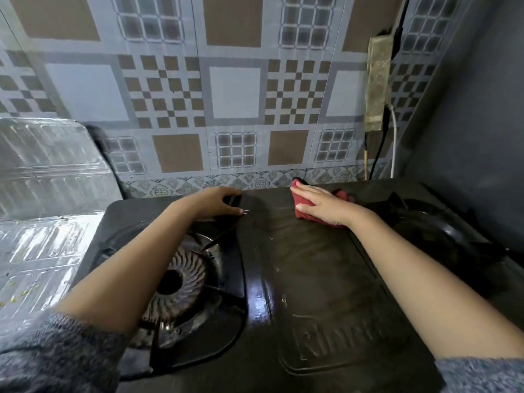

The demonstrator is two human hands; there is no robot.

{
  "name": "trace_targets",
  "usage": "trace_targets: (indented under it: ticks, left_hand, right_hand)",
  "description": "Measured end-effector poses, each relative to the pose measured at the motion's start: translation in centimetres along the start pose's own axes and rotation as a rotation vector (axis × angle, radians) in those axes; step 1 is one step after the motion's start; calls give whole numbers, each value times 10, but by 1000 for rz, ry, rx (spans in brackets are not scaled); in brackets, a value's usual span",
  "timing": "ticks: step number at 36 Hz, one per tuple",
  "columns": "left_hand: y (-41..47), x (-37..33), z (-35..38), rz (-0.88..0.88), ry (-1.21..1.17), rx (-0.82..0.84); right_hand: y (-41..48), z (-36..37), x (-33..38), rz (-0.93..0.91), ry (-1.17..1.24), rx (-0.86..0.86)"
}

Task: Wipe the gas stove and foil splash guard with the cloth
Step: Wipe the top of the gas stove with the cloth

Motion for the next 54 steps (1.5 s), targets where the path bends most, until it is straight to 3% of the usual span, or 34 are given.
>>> trace_targets:
  ticks: [9, 16, 21, 31, 40, 45, 54]
  left_hand:
    - [-12, 23, -18, 44, 130, 70]
    - [-18, 22, -18, 126, 171, 42]
    - [-18, 16, -17, 150, 181, 25]
    - [-6, -5, -2, 122, 196, 56]
    - [10, -49, 34, 185, 176, 155]
    - [9, -56, 46, 276, 180, 248]
    - [1, -33, 33, 287, 286, 408]
  right_hand:
    - [-8, 13, 74, 85, -143, -131]
    - [-35, 26, 124, -93, -173, -190]
    - [-65, 27, 107, -155, -92, -211]
    - [-57, 12, 50, 9, -213, -248]
    - [-54, 11, 11, 315, -144, -284]
    - [-76, 17, 8, 450, -134, -300]
    - [-110, 27, 30, 736, -68, -386]
Point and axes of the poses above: each hand's wrist, its own y-axis towards the middle knuckle, its own z-axis out of the palm, x = y × z, the point moved 8 cm from there along y, towards the middle knuckle, and after that the axes turned 15 degrees about -y, right-handed, at the moved point
